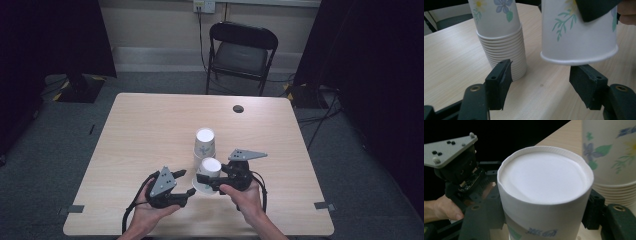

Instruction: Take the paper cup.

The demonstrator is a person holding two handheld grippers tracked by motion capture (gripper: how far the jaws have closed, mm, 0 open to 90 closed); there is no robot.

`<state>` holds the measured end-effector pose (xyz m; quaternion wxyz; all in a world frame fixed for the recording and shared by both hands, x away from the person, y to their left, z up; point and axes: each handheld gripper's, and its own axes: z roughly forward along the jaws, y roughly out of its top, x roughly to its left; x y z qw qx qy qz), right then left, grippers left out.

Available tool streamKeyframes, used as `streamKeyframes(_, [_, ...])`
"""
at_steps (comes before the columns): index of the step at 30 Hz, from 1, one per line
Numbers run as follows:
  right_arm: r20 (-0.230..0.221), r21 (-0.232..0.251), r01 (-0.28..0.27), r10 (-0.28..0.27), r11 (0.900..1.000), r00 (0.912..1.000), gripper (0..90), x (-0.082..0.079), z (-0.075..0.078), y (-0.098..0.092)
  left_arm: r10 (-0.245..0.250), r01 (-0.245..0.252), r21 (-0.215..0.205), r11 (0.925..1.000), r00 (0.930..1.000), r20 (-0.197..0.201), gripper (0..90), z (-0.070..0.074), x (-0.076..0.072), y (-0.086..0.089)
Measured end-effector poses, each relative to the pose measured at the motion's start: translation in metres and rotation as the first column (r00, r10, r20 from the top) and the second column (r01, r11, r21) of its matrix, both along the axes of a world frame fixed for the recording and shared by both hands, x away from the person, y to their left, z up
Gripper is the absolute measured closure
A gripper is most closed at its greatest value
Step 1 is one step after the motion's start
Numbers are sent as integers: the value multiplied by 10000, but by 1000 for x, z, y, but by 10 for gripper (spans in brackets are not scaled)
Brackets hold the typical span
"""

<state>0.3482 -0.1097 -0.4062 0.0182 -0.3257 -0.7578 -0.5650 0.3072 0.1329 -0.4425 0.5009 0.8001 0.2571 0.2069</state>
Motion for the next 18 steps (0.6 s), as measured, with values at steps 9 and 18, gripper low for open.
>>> streamKeyframes(9, [-312, 485, -498, 513, 9976, 9982, 351, -4, 2, 13, -16, 16, -67, 10000, 10000, -84, 508, -1, -1, -2])
streamKeyframes(18, [-749, 898, -584, 652, 9942, 9951, 351, -3, 0, 16, -34, 23, 108, 9999, 9946, 1034, 629, -1, -10, -8])
